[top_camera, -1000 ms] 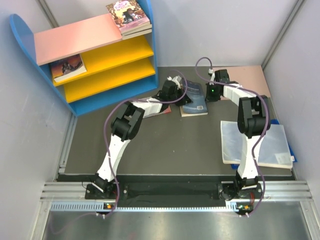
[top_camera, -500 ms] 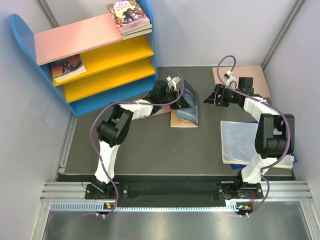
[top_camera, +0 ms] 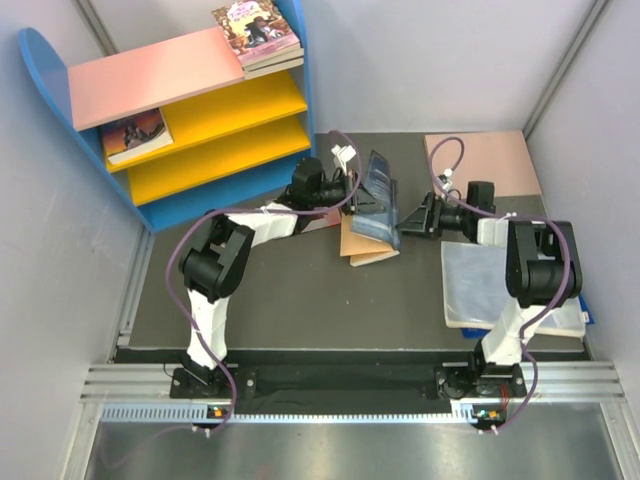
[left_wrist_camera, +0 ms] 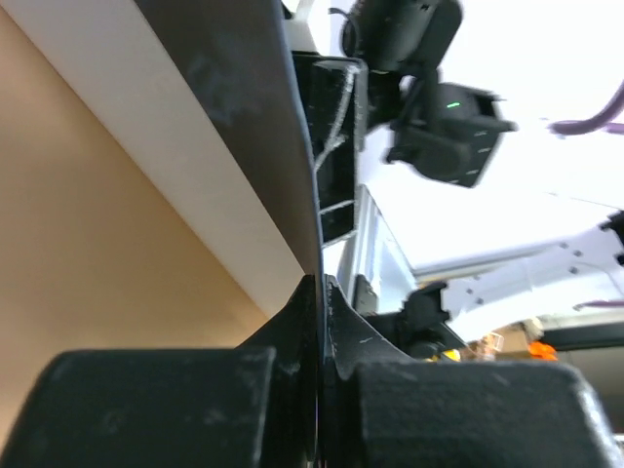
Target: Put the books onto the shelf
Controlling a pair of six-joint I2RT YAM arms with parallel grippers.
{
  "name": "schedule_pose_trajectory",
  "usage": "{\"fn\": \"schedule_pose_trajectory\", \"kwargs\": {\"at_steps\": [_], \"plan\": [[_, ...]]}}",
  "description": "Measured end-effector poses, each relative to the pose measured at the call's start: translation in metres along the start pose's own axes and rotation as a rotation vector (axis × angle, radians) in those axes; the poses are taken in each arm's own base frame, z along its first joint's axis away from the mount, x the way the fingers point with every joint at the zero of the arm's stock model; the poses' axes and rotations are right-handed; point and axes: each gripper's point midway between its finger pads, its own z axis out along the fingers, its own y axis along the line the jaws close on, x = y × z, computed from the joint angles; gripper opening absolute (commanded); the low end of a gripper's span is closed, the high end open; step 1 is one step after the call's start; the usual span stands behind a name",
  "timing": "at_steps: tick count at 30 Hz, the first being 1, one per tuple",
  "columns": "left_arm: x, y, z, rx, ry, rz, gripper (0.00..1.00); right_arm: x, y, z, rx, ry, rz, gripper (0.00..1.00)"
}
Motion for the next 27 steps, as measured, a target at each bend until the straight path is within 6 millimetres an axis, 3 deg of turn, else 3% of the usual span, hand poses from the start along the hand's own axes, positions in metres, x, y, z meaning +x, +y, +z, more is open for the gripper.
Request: {"fn": "schedule_pose_trajectory", "kwargs": {"at_steps": [6, 8, 13, 20, 23, 24, 27], "plan": [[0.016, 0.0, -0.008, 0.041, 0.011, -0.059, 0.0, 0.003, 0.01, 0.013, -0.139, -0.07, 0.081, 0.68], [0.023, 0.003, -0.01, 0.045, 0.018, -0.08, 0.0, 0.002, 0.015, 0.018, -0.193, -0.076, 0.167, 0.62], [0.029, 0.004, -0.013, 0.05, 0.018, -0.107, 0.0, 0.01, 0.007, 0.032, -0.249, -0.036, 0.414, 0.62], [0.037, 0.002, -0.019, 0.087, 0.018, -0.102, 0.0, 0.011, 0.032, 0.046, -0.303, 0.006, 0.396, 0.58], [0.041, 0.003, -0.023, 0.098, 0.008, -0.109, 0.0, 0.008, 0.033, 0.047, -0.306, 0.0, 0.394, 0.47], [0.043, 0.003, -0.024, 0.103, 0.005, -0.113, 0.0, 0.008, 0.033, 0.047, -0.305, -0.002, 0.395, 0.35], [0.044, 0.001, -0.026, 0.134, 0.0, -0.118, 0.0, 0.007, 0.033, 0.049, -0.302, -0.005, 0.393, 0.11]]}}
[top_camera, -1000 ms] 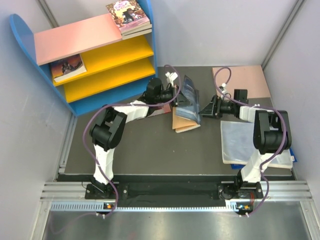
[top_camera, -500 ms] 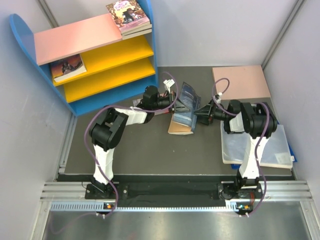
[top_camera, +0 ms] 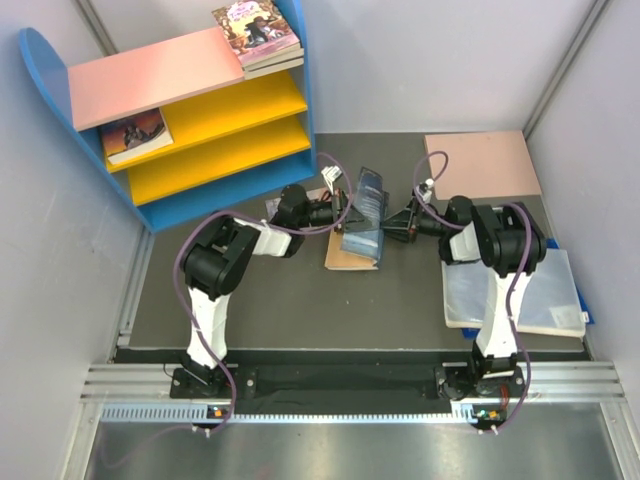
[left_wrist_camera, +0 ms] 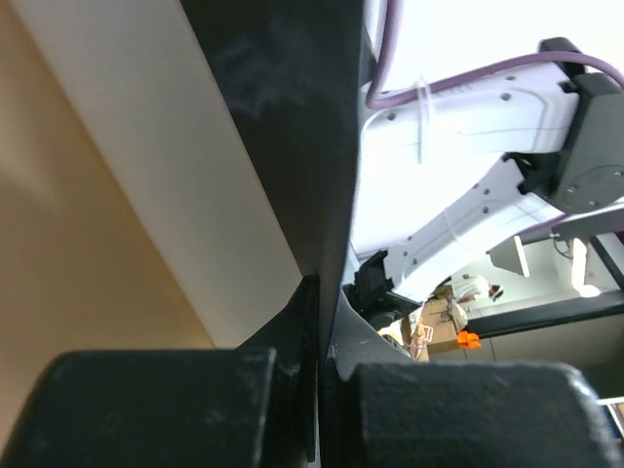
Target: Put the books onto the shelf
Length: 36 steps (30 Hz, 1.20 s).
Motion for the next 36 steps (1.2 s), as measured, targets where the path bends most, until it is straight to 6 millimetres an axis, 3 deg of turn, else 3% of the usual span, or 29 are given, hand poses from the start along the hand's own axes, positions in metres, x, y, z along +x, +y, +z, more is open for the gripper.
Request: {"fn": "schedule_pose_trajectory", "kwargs": {"at_steps": [3, 8, 11, 14, 15, 19, 26, 29, 36], "plan": [[-0.001, 0.0, -0.001, 0.021, -0.015, -0.008, 0.0, -0.001, 0.002, 0.006, -0.009, 0.016, -0.041, 0.0], [0.001, -0.001, -0.003, 0.039, -0.009, -0.023, 0.0, 0.003, 0.0, 0.015, -0.006, 0.034, -0.145, 0.0], [0.006, 0.005, -0.007, 0.025, -0.007, -0.039, 0.08, 0.004, -0.004, 0.018, 0.041, 0.043, -0.193, 0.0], [0.013, 0.014, -0.014, -0.005, -0.014, -0.044, 0.22, 0.003, -0.009, 0.02, 0.117, 0.046, -0.242, 0.0], [0.018, 0.018, -0.019, -0.027, -0.013, -0.051, 0.33, 0.0, -0.011, 0.02, 0.165, 0.039, -0.256, 0.0], [0.027, 0.03, -0.032, -0.168, -0.014, -0.031, 0.5, -0.008, -0.011, 0.016, 0.292, 0.041, -0.348, 0.0], [0.014, 0.026, -0.055, -0.446, -0.019, 0.187, 0.64, -0.014, 0.017, -0.001, 0.429, 0.023, -0.493, 0.0], [0.007, 0.029, -0.069, -0.563, -0.02, 0.27, 0.99, -0.01, 0.03, -0.007, 0.451, 0.019, -0.526, 0.0], [0.023, 0.062, -0.096, -0.734, 0.003, 0.254, 0.99, 0.005, 0.057, -0.018, 0.457, 0.029, -0.568, 0.0]]}}
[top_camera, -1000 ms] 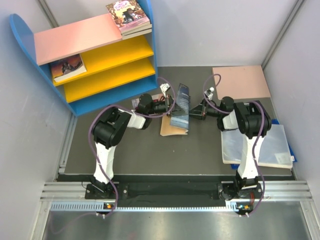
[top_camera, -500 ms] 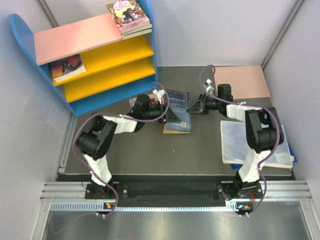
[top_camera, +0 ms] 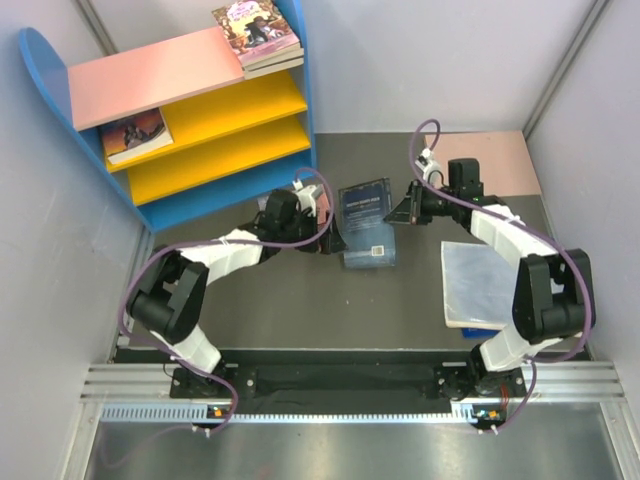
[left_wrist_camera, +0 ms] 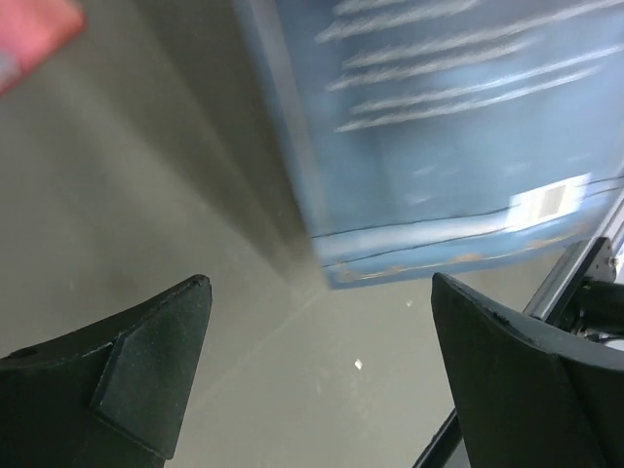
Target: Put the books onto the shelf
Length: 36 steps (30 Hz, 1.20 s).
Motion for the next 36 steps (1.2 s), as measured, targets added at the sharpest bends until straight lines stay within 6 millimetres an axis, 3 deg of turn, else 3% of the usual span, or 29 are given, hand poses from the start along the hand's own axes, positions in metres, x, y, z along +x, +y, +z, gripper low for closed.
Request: {"fn": "schedule_pose_trajectory", "kwargs": {"at_steps": [4, 7, 14, 19, 23, 28, 33, 36], "plan": [[0.033, 0.012, -0.004, -0.011, 0.018, -0.047, 0.99, -0.001, 0.017, -0.012, -0.021, 0.001, -0.011, 0.0], [0.046, 0.013, -0.009, 0.003, 0.001, -0.081, 0.99, -0.008, 0.036, -0.022, -0.055, -0.01, -0.035, 0.0], [0.016, -0.019, -0.033, 0.114, -0.187, -0.056, 0.99, -0.027, 0.074, -0.039, -0.142, -0.047, -0.089, 0.0], [-0.022, -0.055, -0.063, 0.215, -0.341, -0.005, 0.99, -0.027, 0.083, -0.043, -0.175, -0.042, -0.083, 0.0], [-0.038, -0.072, -0.075, 0.277, -0.409, 0.017, 0.99, -0.027, 0.088, -0.045, -0.199, -0.038, -0.067, 0.0], [-0.038, -0.072, -0.066, 0.313, -0.415, -0.011, 0.99, -0.031, 0.098, -0.047, -0.244, -0.042, -0.055, 0.0], [-0.025, -0.061, -0.053, 0.332, -0.404, -0.095, 0.99, -0.045, 0.117, -0.054, -0.296, -0.063, -0.079, 0.0], [-0.027, -0.064, -0.053, 0.372, -0.432, -0.126, 0.99, -0.054, 0.126, -0.057, -0.328, -0.088, -0.108, 0.0]]}}
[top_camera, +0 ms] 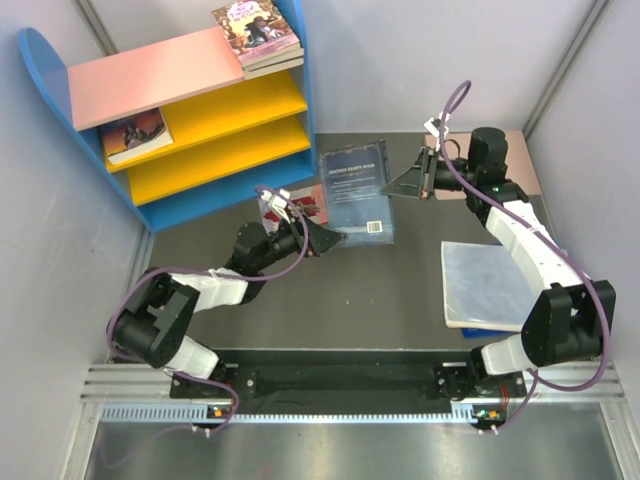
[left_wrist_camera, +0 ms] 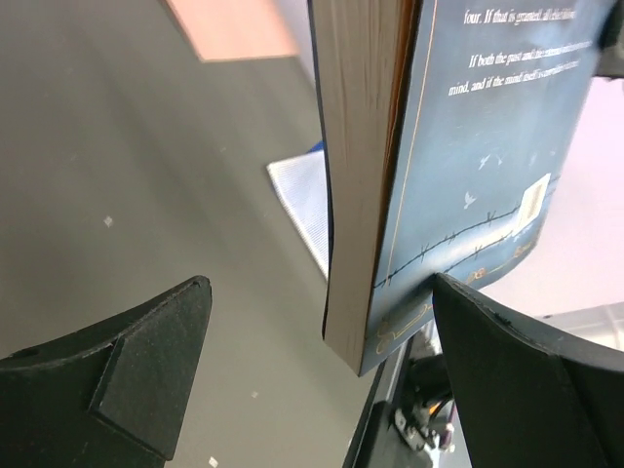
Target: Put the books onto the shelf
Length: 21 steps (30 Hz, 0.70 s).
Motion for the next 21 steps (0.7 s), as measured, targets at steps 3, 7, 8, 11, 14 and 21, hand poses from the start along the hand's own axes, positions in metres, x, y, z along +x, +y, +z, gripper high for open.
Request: {"fn": "schedule_pose_trajectory", "kwargs": {"at_steps": [3, 7, 8, 11, 14, 21], "plan": [[-0.005, -0.007, 0.001, 0.043, -0.033, -0.018, 0.99, -0.007, 0.007, 0.0, -0.03, -0.015, -0.005, 0.0], [-0.011, -0.018, 0.002, 0.11, -0.07, -0.043, 0.99, -0.012, 0.016, 0.0, -0.065, -0.026, -0.02, 0.0], [-0.012, -0.019, 0.002, 0.118, -0.075, -0.048, 0.99, -0.013, 0.017, 0.0, -0.07, -0.027, -0.022, 0.0], [-0.014, -0.023, 0.002, 0.134, -0.083, -0.074, 0.98, -0.014, 0.019, 0.0, -0.08, -0.028, -0.022, 0.0], [-0.017, -0.028, 0.002, 0.152, -0.088, -0.08, 0.93, -0.012, 0.019, 0.0, -0.089, -0.025, -0.018, 0.0], [-0.034, -0.049, 0.012, 0.216, -0.09, -0.065, 0.39, 0.001, 0.01, 0.001, -0.082, -0.005, 0.019, 0.0]]}}
